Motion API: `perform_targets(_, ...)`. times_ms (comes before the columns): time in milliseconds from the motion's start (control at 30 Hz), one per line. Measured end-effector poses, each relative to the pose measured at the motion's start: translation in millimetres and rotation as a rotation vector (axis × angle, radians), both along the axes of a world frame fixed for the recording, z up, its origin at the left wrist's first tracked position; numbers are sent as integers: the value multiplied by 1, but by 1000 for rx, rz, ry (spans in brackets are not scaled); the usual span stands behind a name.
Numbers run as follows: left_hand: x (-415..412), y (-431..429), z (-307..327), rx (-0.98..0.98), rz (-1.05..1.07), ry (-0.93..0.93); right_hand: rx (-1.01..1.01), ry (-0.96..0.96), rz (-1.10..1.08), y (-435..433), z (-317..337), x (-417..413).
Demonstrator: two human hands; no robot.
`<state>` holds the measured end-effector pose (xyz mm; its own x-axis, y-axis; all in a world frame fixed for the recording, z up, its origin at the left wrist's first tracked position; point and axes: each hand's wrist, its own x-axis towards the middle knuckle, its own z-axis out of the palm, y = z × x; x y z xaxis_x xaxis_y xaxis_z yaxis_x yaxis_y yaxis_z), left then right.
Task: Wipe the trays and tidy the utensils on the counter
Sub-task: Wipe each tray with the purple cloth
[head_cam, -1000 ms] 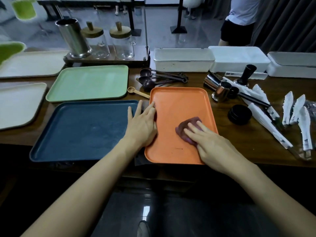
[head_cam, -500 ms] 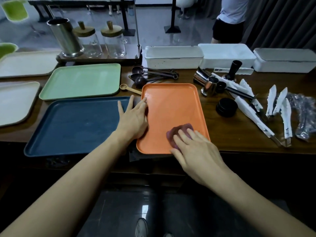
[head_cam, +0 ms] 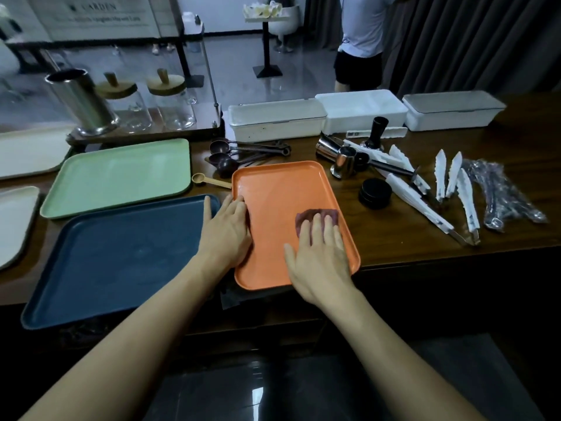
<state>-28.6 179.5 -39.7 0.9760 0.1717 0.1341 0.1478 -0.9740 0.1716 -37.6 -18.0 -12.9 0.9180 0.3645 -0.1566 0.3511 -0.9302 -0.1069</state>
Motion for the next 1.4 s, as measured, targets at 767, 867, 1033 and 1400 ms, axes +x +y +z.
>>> perform_targets(767, 3, 7, -7, -14, -41, -1, 76, 16, -131, -53, 26, -46)
perform_targets(867, 3, 6, -7, -12, -38, -6, 90, -23, -152, -43, 18, -53)
perform_targets(1033, 4, 7, -9, -7, -32, 5, 109, -156, -61, 13, 13, -61)
perform_targets(1400, 2, 8, -3, -6, -44, 31, 158, -218, -203, 9, 9, -46)
